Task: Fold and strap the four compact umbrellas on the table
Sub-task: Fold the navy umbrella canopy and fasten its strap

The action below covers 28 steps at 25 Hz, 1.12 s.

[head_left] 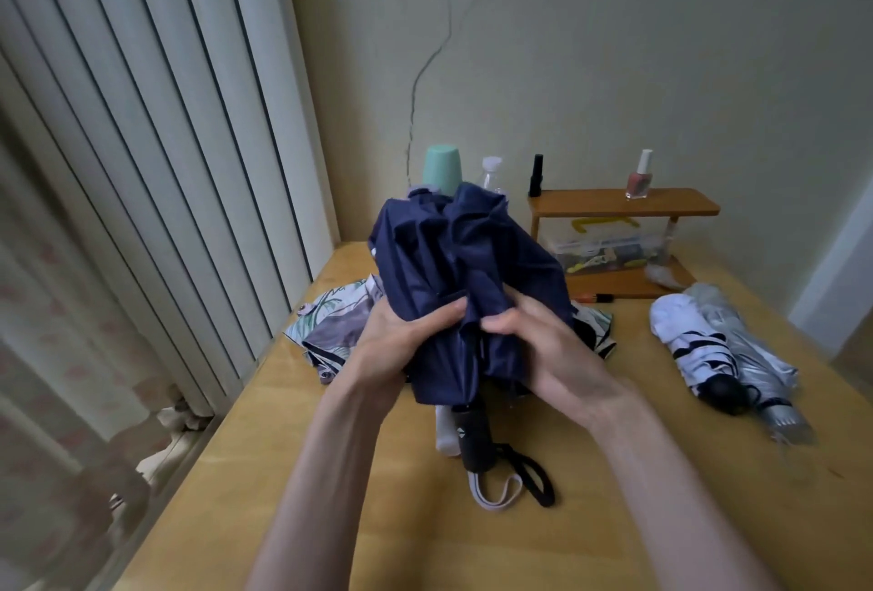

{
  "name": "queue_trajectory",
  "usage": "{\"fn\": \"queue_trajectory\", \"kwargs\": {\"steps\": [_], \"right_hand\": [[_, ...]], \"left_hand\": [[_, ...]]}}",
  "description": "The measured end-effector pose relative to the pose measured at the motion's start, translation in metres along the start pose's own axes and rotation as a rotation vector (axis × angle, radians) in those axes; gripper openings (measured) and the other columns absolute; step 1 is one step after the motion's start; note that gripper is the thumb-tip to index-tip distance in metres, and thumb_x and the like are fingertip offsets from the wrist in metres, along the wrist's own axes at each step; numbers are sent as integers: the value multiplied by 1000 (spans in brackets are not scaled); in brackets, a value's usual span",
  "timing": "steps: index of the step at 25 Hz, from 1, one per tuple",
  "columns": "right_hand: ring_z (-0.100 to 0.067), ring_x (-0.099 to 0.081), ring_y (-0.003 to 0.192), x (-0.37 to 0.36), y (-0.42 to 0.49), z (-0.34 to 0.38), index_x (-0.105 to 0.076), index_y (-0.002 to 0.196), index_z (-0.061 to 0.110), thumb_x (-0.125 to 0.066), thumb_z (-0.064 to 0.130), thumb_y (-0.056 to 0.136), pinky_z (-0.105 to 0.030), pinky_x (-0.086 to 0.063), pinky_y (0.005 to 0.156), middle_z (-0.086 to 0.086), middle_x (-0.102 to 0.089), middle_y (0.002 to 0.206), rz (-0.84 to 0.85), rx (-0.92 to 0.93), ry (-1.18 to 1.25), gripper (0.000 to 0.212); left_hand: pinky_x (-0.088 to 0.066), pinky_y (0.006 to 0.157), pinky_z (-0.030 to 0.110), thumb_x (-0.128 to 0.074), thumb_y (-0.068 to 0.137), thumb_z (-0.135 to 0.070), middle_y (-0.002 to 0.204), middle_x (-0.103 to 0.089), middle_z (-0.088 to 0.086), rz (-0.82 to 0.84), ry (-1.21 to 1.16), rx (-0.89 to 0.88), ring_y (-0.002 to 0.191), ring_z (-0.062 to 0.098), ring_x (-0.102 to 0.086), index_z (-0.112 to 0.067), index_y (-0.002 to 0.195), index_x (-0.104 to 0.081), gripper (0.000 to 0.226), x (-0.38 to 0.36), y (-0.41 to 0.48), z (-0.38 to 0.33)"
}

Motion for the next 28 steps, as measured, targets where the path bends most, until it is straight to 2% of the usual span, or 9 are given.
{"fn": "queue_trajectory", "kwargs": {"steps": [3, 6, 8, 10, 12, 14, 18, 25, 28], "right_hand": [[-9, -71, 117, 18, -12, 20, -73, 125, 21, -62, 19, 104, -36, -55, 105, 2, -77, 124, -29, -62, -332, 24], [-9, -76, 88, 59, -23, 57, -78, 107, 25, -73, 32, 95, -22, -58, 67, 1, -81, 103, -438, 87, -465, 15], [-10, -72, 106, 81, -33, 72, -73, 122, 28, -76, 50, 86, -23, -54, 81, 7, -76, 117, -647, 228, -397, 41], [-6, -49, 138, 76, -23, 57, -51, 149, 38, -73, 71, 75, -33, -40, 111, 15, -51, 153, -582, 121, -417, 84], [-9, -43, 143, 46, -4, 25, -40, 157, 37, -76, 71, 65, -35, -33, 118, 14, -44, 159, -379, -50, -353, 105], [-8, -64, 125, 22, 12, 5, -59, 141, 29, -89, 55, 64, -34, -48, 111, 9, -65, 142, -292, -47, -295, 87], [-17, -77, 103, 27, 22, -7, -75, 121, 19, -95, 27, 75, -44, -61, 97, 2, -80, 111, -476, 43, -104, 50], [-22, -76, 109, 12, 19, 5, -71, 126, 11, -84, 8, 87, -36, -61, 97, -3, -79, 116, -352, 148, 96, 41], [-26, -72, 119, -2, 14, 10, -68, 131, 12, -78, 18, 91, -43, -54, 108, -9, -76, 125, -126, 59, 152, 42]], "left_hand": [[-63, 88, 32, -82, 84, -7, 117, -80, 5, -57, -22, 13, 109, 23, -76, -11, 122, -71, 41, 15, -3, 14], [-64, 86, 31, -85, 81, -14, 113, -81, -1, -111, -16, 27, 107, 20, -76, -16, 120, -71, 42, 18, -2, 19], [-63, 84, 30, -85, 74, -22, 113, -80, -2, -108, -29, 29, 107, 20, -76, -18, 121, -71, 49, 20, 1, 18], [-63, 86, 31, -89, 73, -22, 115, -80, -1, -66, -27, 8, 109, 21, -76, -18, 122, -70, 53, 18, 3, 17], [-62, 90, 33, -93, 76, -17, 118, -79, 1, -13, -8, -4, 112, 22, -75, -17, 124, -70, 53, 7, 2, 19], [-61, 93, 34, -84, 84, -16, 119, -79, 4, 31, 40, -28, 114, 23, -74, -16, 122, -71, 41, -9, 3, 19], [-52, 104, 36, -81, 84, -38, 114, -66, -11, 29, 404, -173, 125, 25, -60, -41, 97, -70, 17, -22, 6, 2], [-56, 92, 21, -103, 63, -29, 111, -78, -16, 173, 327, -185, 112, 2, -72, -30, 116, -67, 65, -33, 6, -2], [-58, 98, 30, -100, 69, -17, 119, -78, -10, 152, 272, -170, 117, 11, -72, -25, 123, -68, 64, -22, 9, 4]]}}
Point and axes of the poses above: each hand's wrist, its own y-axis towards the middle knuckle, its own x-axis out of the back of the hand, z = x × y, the point moved 7 cm from there along y, towards the middle knuckle
